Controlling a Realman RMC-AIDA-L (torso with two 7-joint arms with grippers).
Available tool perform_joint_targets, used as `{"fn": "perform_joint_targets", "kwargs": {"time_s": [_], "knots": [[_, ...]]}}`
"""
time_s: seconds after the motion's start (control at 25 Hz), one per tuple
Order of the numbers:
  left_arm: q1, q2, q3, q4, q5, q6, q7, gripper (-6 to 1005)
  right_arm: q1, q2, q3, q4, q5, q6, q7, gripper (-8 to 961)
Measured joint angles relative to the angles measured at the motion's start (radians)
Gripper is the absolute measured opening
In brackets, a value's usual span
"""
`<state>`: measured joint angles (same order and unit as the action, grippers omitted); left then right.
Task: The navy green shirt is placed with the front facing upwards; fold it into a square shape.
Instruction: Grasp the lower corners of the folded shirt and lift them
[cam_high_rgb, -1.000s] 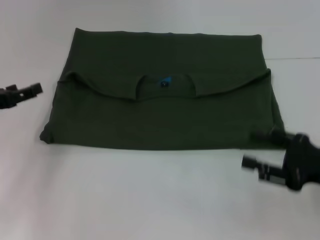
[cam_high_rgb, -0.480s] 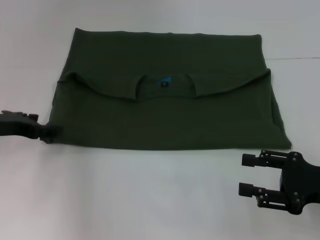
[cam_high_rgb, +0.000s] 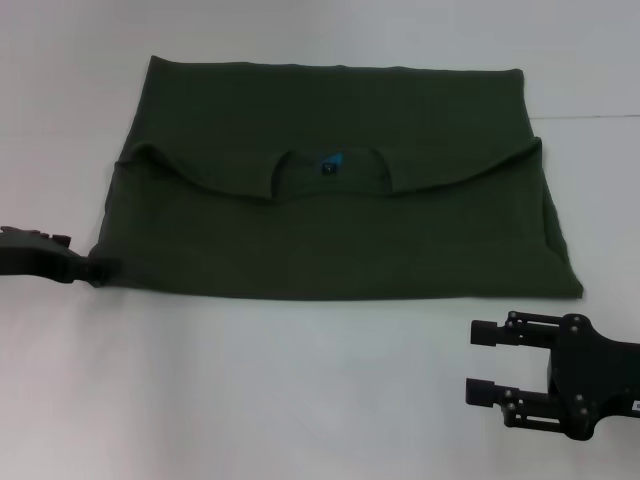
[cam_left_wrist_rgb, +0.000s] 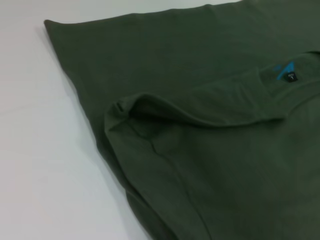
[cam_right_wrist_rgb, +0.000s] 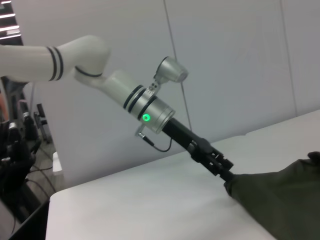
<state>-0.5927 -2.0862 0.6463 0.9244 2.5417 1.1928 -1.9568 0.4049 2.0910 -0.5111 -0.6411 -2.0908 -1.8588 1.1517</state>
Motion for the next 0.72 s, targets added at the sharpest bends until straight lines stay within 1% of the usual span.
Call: {"fn": "perform_joint_targets", "kwargs": {"time_s": [0.2, 0.48, 0.68, 0.72], "knots": [[-0.007, 0.0, 0.008, -0.012, 0.001, -0.008, -0.001, 798, 0.001, 0.0, -0.007, -0.004, 0.0, 0.0, 0.0, 688], [-0.034, 0.001, 0.009, -0.065, 0.026, -0.033, -0.003, 788, 0.003, 0.0, -0.007, -0.003, 0.0, 0.001, 0.011, 687], [-0.045, -0.001, 0.009, -0.082, 0.045, -0.056, -0.007, 674, 0.003, 0.0, -0.007, -0.004, 0.0, 0.0, 0.014, 687], [-0.046, -0.001, 0.009, -0.083, 0.047, -0.06, -0.008, 671, 0.003, 0.0, -0.006, -0.004, 0.0, 0.0, 0.014, 686]]}}
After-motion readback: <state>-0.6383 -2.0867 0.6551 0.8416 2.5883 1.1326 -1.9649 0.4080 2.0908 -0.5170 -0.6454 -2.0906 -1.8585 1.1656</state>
